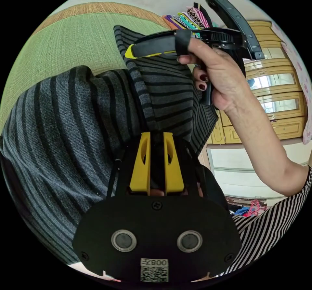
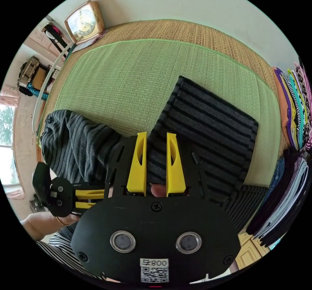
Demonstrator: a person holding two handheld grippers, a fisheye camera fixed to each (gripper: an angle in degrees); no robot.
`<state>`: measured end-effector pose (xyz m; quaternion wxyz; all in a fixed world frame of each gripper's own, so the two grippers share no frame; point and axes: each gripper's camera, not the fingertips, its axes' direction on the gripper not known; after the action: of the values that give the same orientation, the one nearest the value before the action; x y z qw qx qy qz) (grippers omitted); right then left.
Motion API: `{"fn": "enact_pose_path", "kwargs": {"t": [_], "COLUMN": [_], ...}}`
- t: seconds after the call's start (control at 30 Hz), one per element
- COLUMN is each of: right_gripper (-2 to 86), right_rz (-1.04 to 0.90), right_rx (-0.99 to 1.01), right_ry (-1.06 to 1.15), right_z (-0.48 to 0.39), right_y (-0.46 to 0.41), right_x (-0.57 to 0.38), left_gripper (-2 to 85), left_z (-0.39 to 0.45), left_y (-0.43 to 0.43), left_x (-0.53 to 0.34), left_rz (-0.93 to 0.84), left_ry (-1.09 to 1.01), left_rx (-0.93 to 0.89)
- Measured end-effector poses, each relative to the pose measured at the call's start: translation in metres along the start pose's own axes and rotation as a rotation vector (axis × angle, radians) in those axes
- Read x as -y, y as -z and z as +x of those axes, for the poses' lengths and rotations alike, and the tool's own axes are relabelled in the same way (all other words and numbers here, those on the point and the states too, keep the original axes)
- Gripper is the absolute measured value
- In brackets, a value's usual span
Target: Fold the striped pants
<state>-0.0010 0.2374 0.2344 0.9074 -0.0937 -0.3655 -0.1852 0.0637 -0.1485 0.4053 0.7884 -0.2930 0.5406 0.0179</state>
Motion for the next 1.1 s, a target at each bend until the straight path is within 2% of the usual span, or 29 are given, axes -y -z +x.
{"fn": "enact_pose_path", "kwargs": {"t": [0.3,0.47,0.6,0.8,0.97,1.1], "right_gripper": [5.4,2.5,1.6,1.1,1.0,1.3], "right_rz": [-0.088,-0.023,0.116,0.224,0.23,0.269], "right_rx": [-0.021,0.025,0.054,0.025,0.044,0.176], "right_ry": [0.031,0.075,0.084,0.002,-0.155,-0.384], "right_z": [0.032,0.064,0.108,0.181,0.235,0.288], "right_y": [0.001,0.042,0.107,0.166,0.156,0.128], "right_x": [-0.001,-0.035,-0.099,-0.226,-0.324,-0.404], "left_gripper": [3.5,3.1,3.0,3.1,3.3,3.8], "left_z": [-0.013,0.007,0.044,0.091,0.103,0.111], "left_y": [-0.05,-0.07,-0.1,-0.173,-0.239,-0.281], "left_x": [0.028,0.044,0.06,0.072,0.079,0.083], "left_rz": [0.031,0.067,0.017,-0.113,-0.243,-0.301], "left_ry": [0.0,-0.097,-0.259,-0.417,-0.447,-0.469], "left_rx": [-0.059,-0.11,-0.133,-0.029,0.048,0.111]}}
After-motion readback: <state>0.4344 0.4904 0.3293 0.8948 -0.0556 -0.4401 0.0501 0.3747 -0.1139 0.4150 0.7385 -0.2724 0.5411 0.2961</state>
